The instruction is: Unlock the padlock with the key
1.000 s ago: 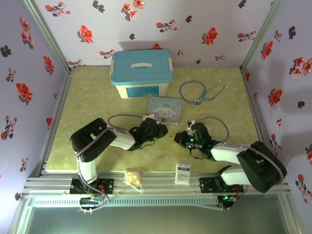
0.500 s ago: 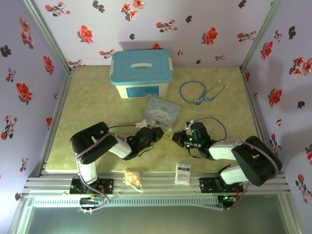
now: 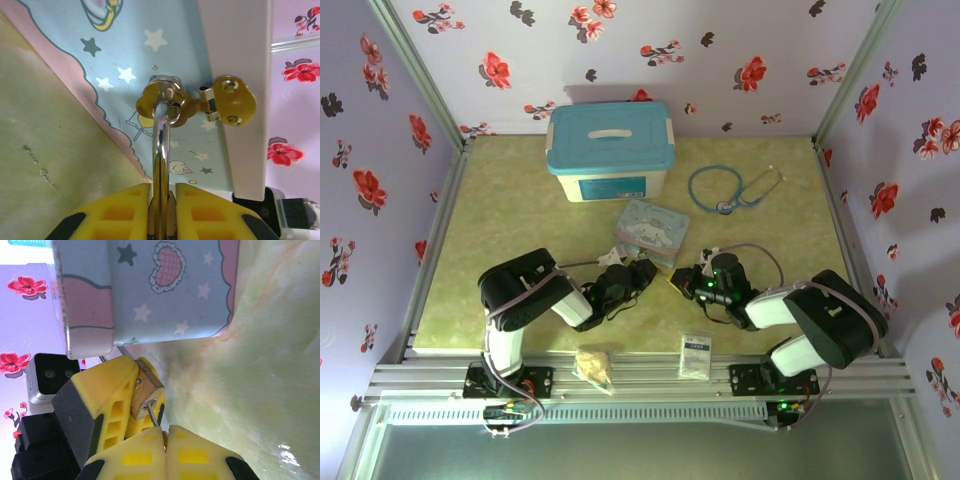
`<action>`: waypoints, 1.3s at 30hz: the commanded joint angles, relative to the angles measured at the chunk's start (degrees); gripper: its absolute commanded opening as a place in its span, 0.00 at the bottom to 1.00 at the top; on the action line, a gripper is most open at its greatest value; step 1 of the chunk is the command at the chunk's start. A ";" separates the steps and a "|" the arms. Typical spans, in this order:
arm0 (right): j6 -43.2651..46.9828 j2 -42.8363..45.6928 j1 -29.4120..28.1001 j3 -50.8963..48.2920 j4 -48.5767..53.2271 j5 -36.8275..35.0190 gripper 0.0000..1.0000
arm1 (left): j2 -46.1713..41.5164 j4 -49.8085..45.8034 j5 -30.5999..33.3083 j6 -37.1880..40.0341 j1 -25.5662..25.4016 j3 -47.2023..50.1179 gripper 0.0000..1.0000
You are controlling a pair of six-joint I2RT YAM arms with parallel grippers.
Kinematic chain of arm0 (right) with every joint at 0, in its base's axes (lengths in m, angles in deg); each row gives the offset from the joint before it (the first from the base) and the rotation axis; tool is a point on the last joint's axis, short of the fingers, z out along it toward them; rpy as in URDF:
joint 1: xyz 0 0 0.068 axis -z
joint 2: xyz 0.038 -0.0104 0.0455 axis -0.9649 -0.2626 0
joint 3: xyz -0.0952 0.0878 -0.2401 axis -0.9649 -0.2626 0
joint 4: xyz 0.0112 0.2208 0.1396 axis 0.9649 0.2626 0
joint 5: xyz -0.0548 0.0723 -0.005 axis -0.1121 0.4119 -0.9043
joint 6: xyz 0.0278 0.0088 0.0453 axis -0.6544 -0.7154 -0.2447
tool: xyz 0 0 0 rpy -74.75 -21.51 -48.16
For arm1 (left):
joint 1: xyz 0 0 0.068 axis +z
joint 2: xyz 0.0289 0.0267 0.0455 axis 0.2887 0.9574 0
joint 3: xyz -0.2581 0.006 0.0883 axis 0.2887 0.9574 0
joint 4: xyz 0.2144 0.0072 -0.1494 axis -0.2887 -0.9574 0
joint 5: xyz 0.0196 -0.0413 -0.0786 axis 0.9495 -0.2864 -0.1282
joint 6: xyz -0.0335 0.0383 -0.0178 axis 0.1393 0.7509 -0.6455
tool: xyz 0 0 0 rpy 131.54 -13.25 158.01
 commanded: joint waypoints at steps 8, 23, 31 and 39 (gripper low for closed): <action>-3.35 -5.01 -0.61 0.55 -7.89 0.01 0.00 | 1.61 5.63 2.45 -3.52 -0.12 0.49 0.00; -9.91 -18.47 -0.78 -2.87 -30.21 -0.84 0.00 | 3.16 6.10 2.36 -4.53 -0.09 0.49 0.00; -6.20 -11.43 -0.87 -3.48 -20.77 -2.39 0.00 | 2.37 4.97 3.43 -1.82 0.15 0.22 0.00; -2.69 -6.77 -1.74 0.73 -10.53 -1.62 0.00 | 3.76 5.81 2.69 -2.51 0.15 -0.34 0.00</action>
